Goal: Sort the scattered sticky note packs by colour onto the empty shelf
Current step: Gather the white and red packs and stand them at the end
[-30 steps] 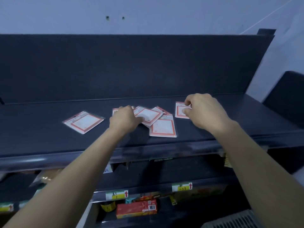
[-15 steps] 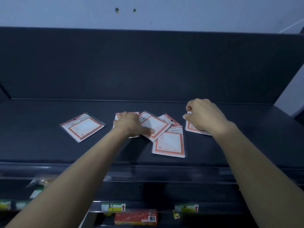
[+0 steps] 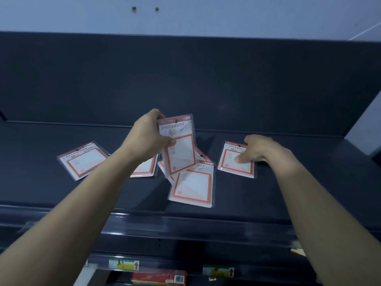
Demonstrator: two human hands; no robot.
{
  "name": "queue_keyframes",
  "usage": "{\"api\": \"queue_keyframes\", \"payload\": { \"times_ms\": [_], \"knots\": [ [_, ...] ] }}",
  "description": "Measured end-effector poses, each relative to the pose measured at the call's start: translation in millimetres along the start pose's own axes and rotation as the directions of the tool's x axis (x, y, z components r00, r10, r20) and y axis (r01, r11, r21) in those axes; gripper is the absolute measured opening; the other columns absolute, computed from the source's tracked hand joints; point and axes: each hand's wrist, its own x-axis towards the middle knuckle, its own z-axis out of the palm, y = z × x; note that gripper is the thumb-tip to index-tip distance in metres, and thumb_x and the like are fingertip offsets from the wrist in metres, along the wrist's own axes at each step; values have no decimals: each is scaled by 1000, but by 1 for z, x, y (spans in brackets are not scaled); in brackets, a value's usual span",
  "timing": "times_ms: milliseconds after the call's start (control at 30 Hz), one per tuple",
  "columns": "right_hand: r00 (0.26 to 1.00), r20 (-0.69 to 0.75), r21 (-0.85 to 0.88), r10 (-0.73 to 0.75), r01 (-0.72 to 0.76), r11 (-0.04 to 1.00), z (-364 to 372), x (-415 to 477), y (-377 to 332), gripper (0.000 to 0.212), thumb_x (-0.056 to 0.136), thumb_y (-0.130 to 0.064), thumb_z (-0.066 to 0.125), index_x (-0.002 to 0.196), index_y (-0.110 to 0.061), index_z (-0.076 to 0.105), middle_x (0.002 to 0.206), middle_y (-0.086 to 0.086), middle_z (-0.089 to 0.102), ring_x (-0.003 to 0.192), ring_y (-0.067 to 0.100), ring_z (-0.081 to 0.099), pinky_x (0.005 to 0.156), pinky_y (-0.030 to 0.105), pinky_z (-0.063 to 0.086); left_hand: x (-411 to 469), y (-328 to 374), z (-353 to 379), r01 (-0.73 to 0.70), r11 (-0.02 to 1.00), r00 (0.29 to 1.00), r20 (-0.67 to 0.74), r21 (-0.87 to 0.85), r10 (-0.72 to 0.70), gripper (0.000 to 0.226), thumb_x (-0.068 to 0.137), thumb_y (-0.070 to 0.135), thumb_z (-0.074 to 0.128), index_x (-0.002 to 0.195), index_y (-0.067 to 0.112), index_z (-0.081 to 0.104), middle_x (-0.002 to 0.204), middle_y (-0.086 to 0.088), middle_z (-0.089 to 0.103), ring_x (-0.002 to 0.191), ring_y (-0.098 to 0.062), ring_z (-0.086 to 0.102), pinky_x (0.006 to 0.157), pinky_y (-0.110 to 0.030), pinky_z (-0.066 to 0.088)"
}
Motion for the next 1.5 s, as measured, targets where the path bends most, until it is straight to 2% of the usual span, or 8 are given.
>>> {"api": "queue_keyframes", "payload": {
  "times_ms": [267,467,567,667,833,967,1233,1500],
  "knots": [
    [989,146,29,-22,18,999,-5,18,11,88,74,-47,76,143,-11,34,149,9,31,131,28,39,107,39,37,-6,23,13,-32,992,999,26,-126,36,28,78,7,74,97,9,53,91,2,70,78,-9,69,67,-27,57],
    [992,124,3,0,-1,1000,-4,24,15,77,69,-50,78,129,-13,46,137,11,32,119,29,43,101,42,42,-11,27,22,-6,986,998,66,-166,17,26,77,6,74,93,9,53,88,1,72,77,-14,71,74,-37,59],
    [999,39,62,-12,10,998,-6,20,13,63,78,-34,76,126,-5,47,135,14,32,92,26,50,77,30,47,-15,28,23,0,986,998,68,-169,12,23,79,9,73,90,11,54,89,2,72,79,-14,71,76,-37,59],
    [989,-120,164,-82,101,981,-12,14,13,32,81,-18,71,106,-2,57,119,14,56,79,22,53,54,25,41,-18,32,21,-21,983,999,34,-182,28,19,80,9,72,91,10,56,89,2,72,79,-12,70,75,-33,59],
    [883,-454,275,-122,269,923,-31,-24,10,22,83,2,51,96,-12,62,101,7,63,88,25,61,76,36,54,-25,48,21,-147,961,989,-26,-236,145,12,83,8,69,88,14,60,85,8,69,75,-4,68,65,-20,56],
    [793,-607,245,-59,257,935,-41,-69,21,22,86,1,51,94,-16,60,92,0,60,84,22,60,73,39,53,-34,62,26,-261,920,959,35,-291,283,14,84,11,67,96,13,61,89,9,69,78,-1,67,64,-16,55],
    [639,-711,365,294,-22,931,-19,-197,69,19,84,-3,57,85,-23,61,90,0,63,84,18,57,73,28,46,-74,84,50,-372,799,775,315,-472,547,15,82,6,70,93,13,63,85,8,69,75,0,66,62,-9,52],
    [431,-626,535,651,-370,759,29,-349,101,21,83,-4,60,92,-22,69,87,2,66,86,23,61,75,29,49,-156,110,92,-388,672,448,508,-631,736,14,81,4,69,94,8,64,87,4,69,74,-1,65,62,-11,52]
  ]
}}
